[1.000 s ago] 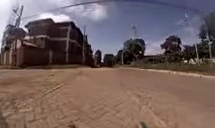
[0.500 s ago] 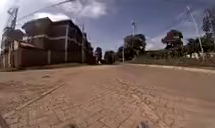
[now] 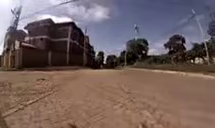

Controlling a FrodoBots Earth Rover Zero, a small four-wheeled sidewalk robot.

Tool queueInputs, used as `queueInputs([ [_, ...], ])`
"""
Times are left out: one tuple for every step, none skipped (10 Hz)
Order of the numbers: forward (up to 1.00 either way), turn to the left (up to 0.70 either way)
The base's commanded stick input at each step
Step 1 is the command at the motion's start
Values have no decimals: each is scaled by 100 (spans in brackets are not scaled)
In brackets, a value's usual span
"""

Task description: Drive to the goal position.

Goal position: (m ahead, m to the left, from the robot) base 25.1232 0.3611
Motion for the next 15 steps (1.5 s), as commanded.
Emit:
queueInputs([
  [100, 0],
  [100, 0],
  [100, 0],
  [100, 0],
  [100, 0],
  [100, 0],
  [100, 0],
  [100, 0],
  [100, 0],
  [100, 0],
  [100, 0],
  [100, 0],
  [100, 0],
  [100, 0],
  [100, 0],
])
